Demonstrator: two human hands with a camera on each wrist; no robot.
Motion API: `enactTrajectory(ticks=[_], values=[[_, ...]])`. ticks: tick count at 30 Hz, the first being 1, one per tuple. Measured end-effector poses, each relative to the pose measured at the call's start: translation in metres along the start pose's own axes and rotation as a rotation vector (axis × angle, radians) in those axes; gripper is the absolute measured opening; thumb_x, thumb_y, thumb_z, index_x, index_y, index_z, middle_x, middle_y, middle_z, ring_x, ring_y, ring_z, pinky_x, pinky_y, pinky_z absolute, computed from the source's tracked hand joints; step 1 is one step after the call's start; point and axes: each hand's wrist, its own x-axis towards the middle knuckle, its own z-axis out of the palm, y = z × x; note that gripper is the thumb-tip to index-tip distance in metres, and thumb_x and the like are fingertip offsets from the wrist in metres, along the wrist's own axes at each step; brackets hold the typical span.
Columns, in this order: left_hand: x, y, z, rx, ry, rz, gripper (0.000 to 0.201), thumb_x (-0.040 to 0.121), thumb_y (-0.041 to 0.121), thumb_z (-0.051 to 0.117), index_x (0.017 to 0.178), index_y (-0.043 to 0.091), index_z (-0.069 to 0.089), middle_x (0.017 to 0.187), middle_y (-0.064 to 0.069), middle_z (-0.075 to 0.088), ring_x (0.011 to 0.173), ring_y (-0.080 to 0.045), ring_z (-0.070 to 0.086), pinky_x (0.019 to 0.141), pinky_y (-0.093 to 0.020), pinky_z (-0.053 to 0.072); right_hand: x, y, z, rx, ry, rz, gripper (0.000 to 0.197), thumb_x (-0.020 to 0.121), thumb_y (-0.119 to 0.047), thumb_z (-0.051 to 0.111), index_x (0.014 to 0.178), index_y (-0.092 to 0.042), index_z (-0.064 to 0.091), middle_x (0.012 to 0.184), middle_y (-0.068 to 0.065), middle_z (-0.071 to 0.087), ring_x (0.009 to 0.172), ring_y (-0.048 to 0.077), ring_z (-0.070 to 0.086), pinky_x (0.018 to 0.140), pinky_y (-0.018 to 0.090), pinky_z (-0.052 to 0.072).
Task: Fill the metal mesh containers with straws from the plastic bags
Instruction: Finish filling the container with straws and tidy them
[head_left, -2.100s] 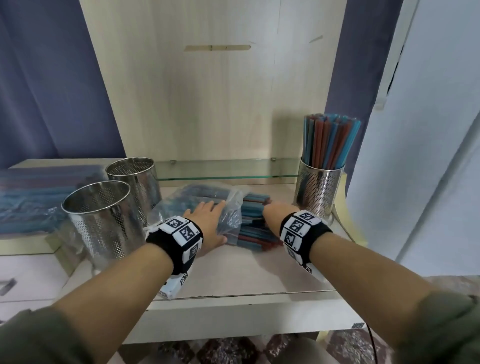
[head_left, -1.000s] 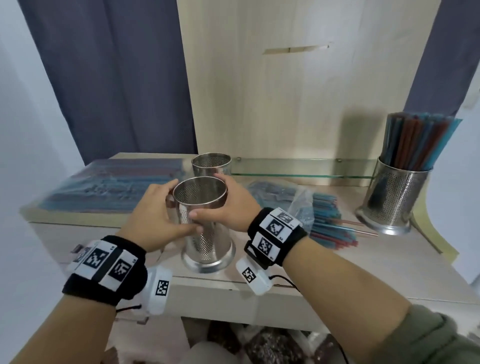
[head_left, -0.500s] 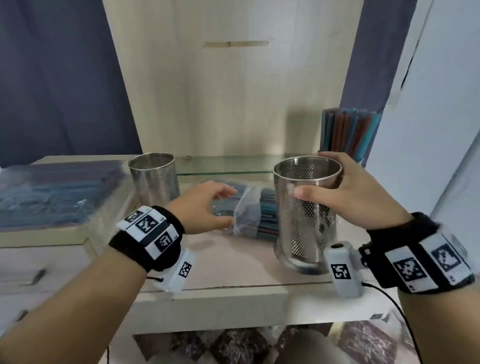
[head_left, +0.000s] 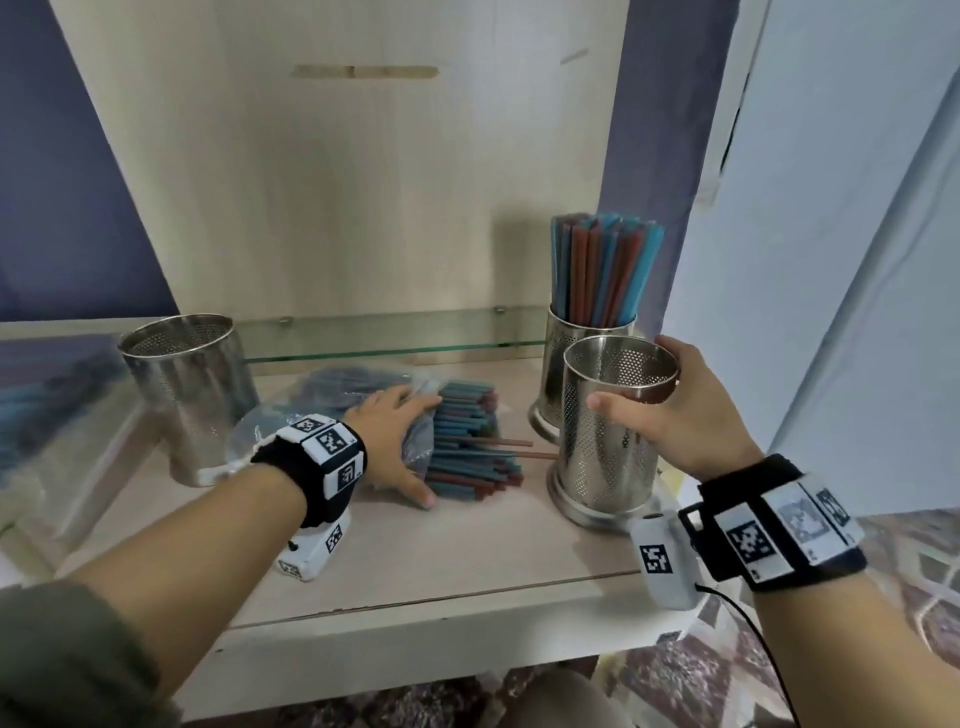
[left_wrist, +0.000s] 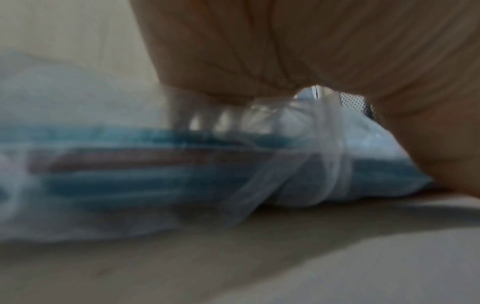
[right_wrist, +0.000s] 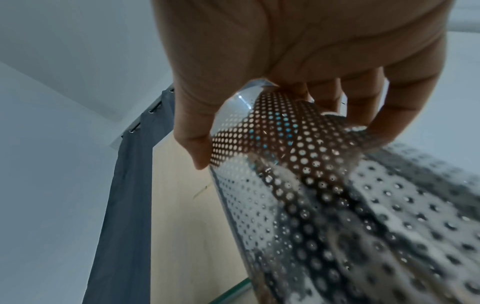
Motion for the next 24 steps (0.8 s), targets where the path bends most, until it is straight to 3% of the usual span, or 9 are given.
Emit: enactTrajectory(ticks=[2,4,8,12,15,19,22,24], values=[[0.002,-0.003,0.003,0.044,-0.001,-0.038,0.135,0.047,0.074,0.08,0.151,0.042,0.0,0.161,-0.003,0.003,0.146,-0.033,0.01,0.117,-0.055,0.021,0.003,0.002,0.0,0.037,-0.003,-0.007,0.075,0.066,-0.026,0.091,0.124,-0.026,0.044,0.101,-0.02,0.061,0.081,-0.019,0.06,0.069,0.003,0.044],[0.004,-0.004,0.004,0.095,0.013,-0.085,0.132,0.046,0.081,0.074,0.15,0.043,0.002,0.158,-0.005,0.012,0.142,-0.034,0.016,0.113,-0.055,0.027,0.005,0.004,-0.002,0.071,-0.028,-0.014,0.075,0.069,-0.016,0.088,0.124,-0.024,0.038,0.101,-0.021,0.056,0.074,-0.027,0.055,0.064,-0.003,0.04],[0.004,-0.004,0.004,0.15,0.017,-0.136,0.124,0.048,0.088,0.065,0.149,0.042,0.009,0.151,-0.006,0.022,0.136,-0.034,0.023,0.108,-0.053,0.036,0.001,0.015,-0.004,0.115,-0.035,-0.052,0.084,0.067,-0.017,0.088,0.135,-0.015,0.04,0.109,-0.018,0.057,0.083,-0.025,0.056,0.069,-0.002,0.041],[0.001,0.002,0.006,0.136,0.024,-0.19,0.122,0.049,0.089,0.064,0.149,0.039,0.013,0.148,-0.009,0.025,0.135,-0.037,0.025,0.106,-0.054,0.038,-0.005,0.019,-0.003,0.15,-0.024,-0.093,0.094,0.058,-0.032,0.085,0.138,-0.017,0.039,0.114,-0.019,0.057,0.088,-0.025,0.055,0.073,-0.003,0.04],[-0.003,0.007,0.005,0.118,0.045,-0.204,0.123,0.049,0.088,0.065,0.149,0.038,0.013,0.15,-0.009,0.021,0.137,-0.037,0.023,0.107,-0.054,0.037,-0.004,0.022,-0.001,0.174,-0.021,-0.107,0.098,0.057,-0.033,0.087,0.14,-0.015,0.038,0.117,-0.018,0.056,0.093,-0.024,0.055,0.076,-0.003,0.039],[-0.012,0.018,0.0,0.174,0.184,-0.092,0.113,0.056,0.088,0.059,0.149,0.037,0.02,0.158,-0.005,0.005,0.143,-0.033,0.008,0.114,-0.055,0.018,-0.005,0.03,0.002,0.204,-0.014,-0.118,0.103,0.057,-0.033,0.091,0.142,-0.015,0.036,0.128,-0.005,0.057,0.108,-0.008,0.058,0.086,0.006,0.045],[-0.014,0.03,-0.003,0.151,0.229,0.052,0.088,0.072,0.077,0.058,0.144,0.03,0.037,0.151,0.0,0.028,0.139,-0.023,0.018,0.114,-0.047,0.02,-0.002,0.035,0.004,0.213,-0.017,-0.117,0.103,0.056,-0.034,0.091,0.14,-0.017,0.033,0.129,-0.003,0.056,0.117,0.005,0.058,0.098,0.021,0.048],[-0.012,0.035,-0.003,0.193,0.213,0.089,0.08,0.078,0.07,0.059,0.143,0.027,0.04,0.144,0.003,0.041,0.136,-0.02,0.025,0.113,-0.044,0.022,-0.001,0.036,0.006,0.203,-0.019,-0.123,0.108,0.053,-0.041,0.088,0.142,-0.016,0.032,0.131,-0.002,0.055,0.12,0.01,0.057,0.105,0.034,0.047]])
